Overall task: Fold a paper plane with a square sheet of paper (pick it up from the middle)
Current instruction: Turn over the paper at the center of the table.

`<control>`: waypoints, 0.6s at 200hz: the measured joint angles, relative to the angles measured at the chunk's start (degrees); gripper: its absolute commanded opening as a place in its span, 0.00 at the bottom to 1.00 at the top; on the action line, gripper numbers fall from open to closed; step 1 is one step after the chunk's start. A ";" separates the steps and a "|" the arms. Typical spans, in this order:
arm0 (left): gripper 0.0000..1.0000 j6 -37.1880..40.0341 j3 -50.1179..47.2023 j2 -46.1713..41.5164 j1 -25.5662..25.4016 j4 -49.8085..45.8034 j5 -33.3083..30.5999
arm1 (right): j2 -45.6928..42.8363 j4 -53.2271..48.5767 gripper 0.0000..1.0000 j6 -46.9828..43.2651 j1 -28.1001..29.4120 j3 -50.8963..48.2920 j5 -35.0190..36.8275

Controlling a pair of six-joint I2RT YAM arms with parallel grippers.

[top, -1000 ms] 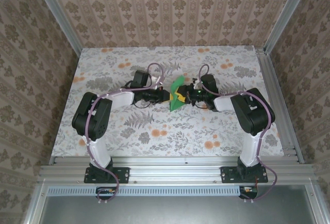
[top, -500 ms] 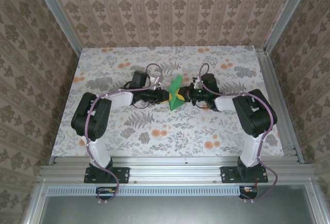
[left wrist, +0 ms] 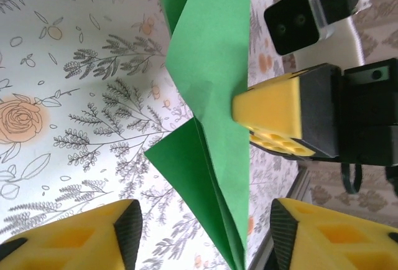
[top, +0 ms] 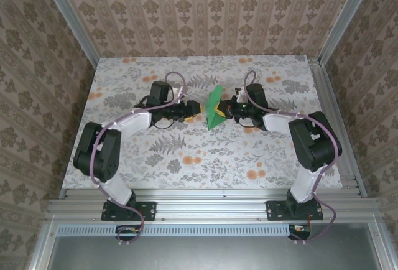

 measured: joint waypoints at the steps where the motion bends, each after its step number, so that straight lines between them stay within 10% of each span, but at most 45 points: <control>1: 0.70 -0.02 -0.07 -0.20 0.00 0.02 -0.04 | -0.04 0.04 0.00 0.04 0.00 0.00 0.00; 120: 0.73 -19.76 -10.05 -7.04 -4.90 17.90 -2.01 | -1.73 11.89 0.00 10.73 0.13 0.42 -0.02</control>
